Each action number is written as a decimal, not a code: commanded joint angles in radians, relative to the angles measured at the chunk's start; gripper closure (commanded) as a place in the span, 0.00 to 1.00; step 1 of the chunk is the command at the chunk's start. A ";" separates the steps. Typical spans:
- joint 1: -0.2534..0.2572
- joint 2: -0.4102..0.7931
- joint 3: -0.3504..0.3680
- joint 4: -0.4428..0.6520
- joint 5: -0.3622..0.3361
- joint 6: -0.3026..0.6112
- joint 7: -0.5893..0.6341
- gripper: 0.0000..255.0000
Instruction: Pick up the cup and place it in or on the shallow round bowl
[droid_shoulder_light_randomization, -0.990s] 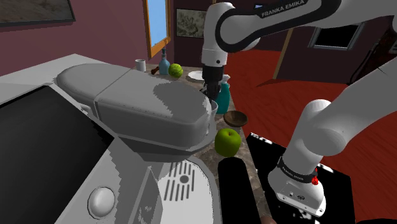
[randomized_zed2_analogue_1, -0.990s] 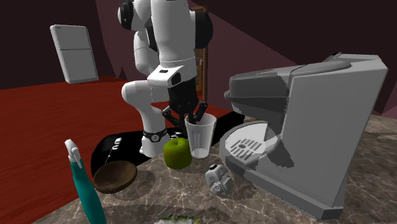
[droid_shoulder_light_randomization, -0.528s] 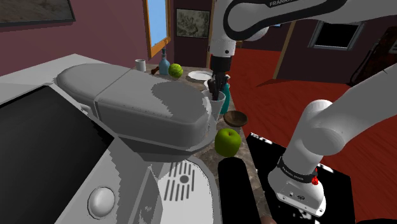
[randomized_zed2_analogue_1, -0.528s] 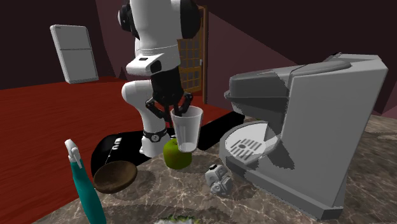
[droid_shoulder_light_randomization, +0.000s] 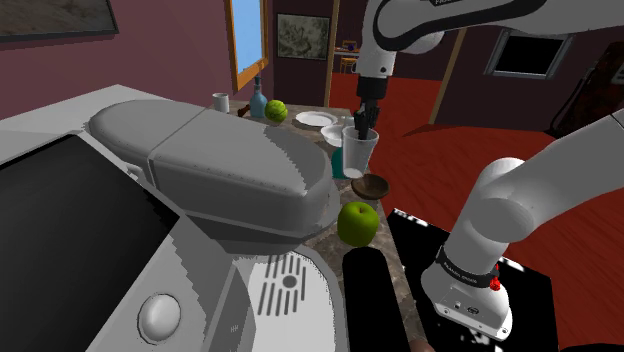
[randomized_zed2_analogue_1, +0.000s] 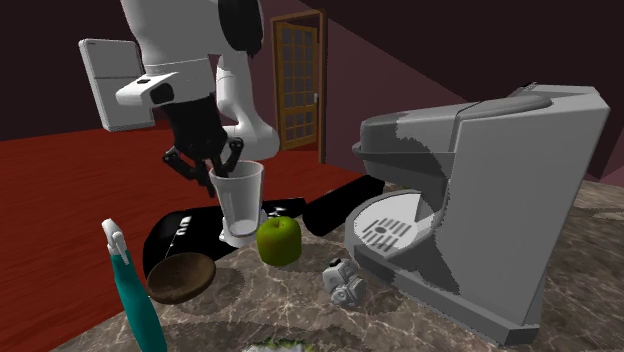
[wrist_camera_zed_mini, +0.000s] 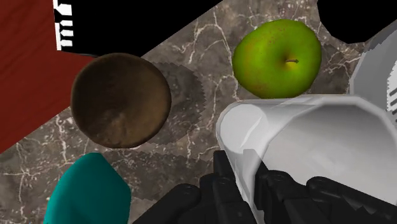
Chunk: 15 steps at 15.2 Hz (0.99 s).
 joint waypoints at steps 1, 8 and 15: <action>-0.021 0.004 -0.038 0.011 -0.027 -0.010 -0.047 1.00; -0.089 0.048 -0.175 0.091 -0.114 -0.052 -0.214 1.00; -0.106 0.075 -0.218 0.058 -0.136 0.008 -0.262 1.00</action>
